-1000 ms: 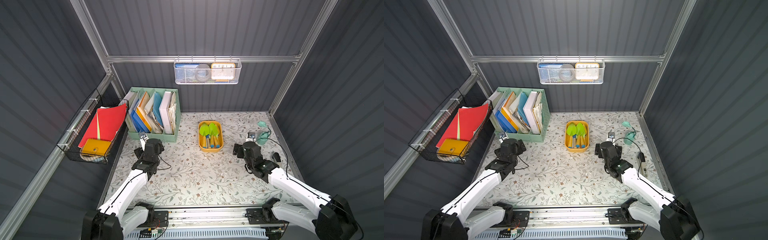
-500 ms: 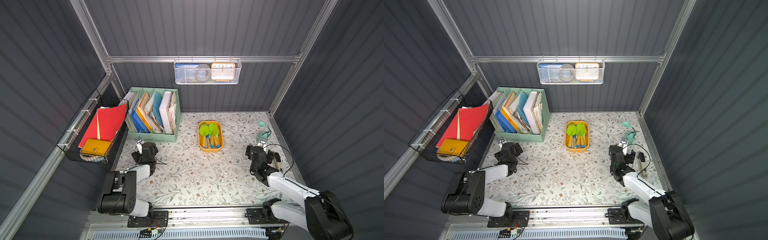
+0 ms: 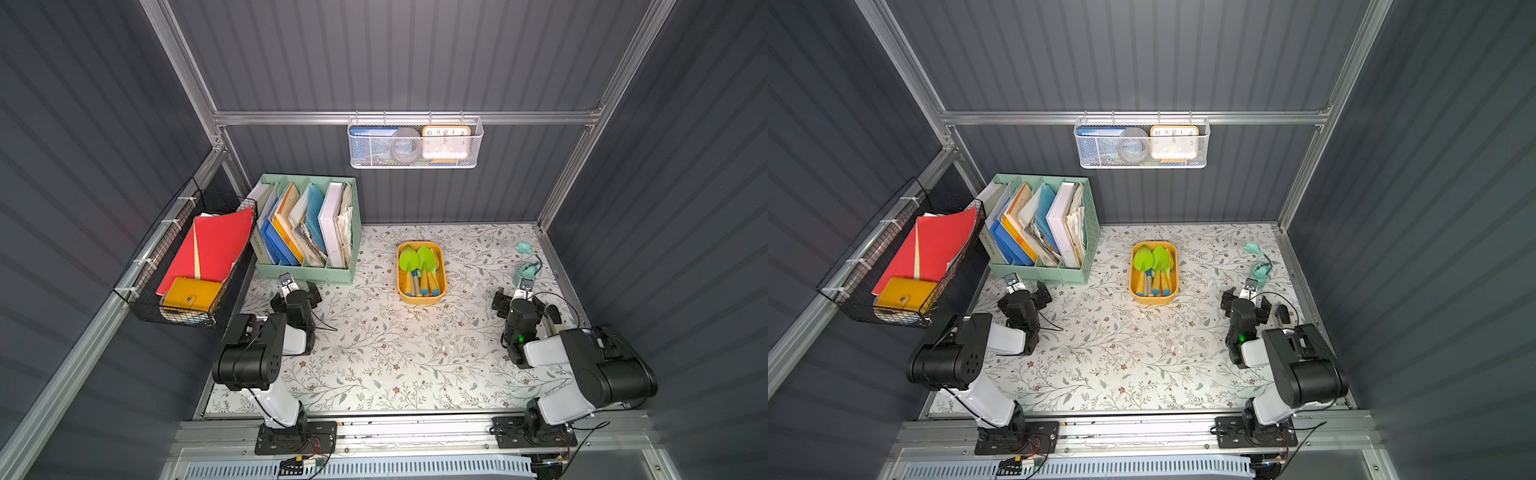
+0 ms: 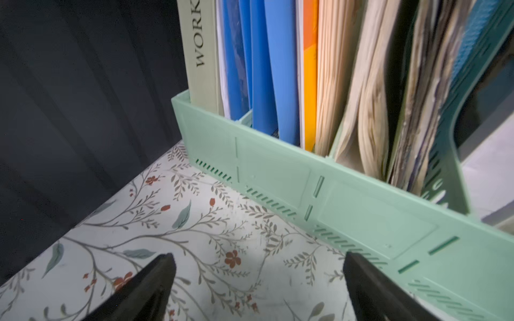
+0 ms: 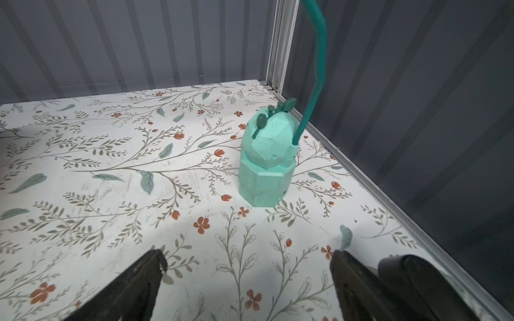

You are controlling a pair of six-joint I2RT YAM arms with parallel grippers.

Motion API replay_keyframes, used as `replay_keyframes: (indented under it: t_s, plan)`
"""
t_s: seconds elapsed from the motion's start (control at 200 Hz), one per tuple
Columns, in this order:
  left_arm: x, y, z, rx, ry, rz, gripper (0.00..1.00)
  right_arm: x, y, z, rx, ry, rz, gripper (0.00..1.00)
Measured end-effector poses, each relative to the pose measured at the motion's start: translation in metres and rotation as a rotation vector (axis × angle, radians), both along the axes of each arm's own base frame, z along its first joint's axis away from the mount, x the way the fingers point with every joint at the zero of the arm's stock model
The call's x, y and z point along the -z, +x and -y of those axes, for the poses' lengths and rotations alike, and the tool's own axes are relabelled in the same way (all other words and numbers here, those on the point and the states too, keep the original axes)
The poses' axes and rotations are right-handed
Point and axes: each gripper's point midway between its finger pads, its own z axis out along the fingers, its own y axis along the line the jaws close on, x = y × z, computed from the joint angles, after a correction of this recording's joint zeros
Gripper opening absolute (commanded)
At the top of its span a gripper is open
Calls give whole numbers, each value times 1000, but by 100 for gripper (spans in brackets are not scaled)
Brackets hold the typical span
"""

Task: Put the shovel into the storage box
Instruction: Reset both arms

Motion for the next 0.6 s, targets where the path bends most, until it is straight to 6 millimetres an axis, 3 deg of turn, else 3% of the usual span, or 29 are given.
replay_keyframes:
  t_s: [0.09,0.255,0.41,0.6]
  plan:
    - [-3,3,2,12,0,10,100,5,6,-9,-56,21,-44,99]
    - [-4,5,5,32,-1,12,100,-27,29,-10,-110,64,38,99]
    - [-4,5,5,35,-2,12,100,-13,25,-15,-141,74,6,99]
    - [-4,5,5,35,-2,12,100,-12,26,-17,-152,79,1,99]
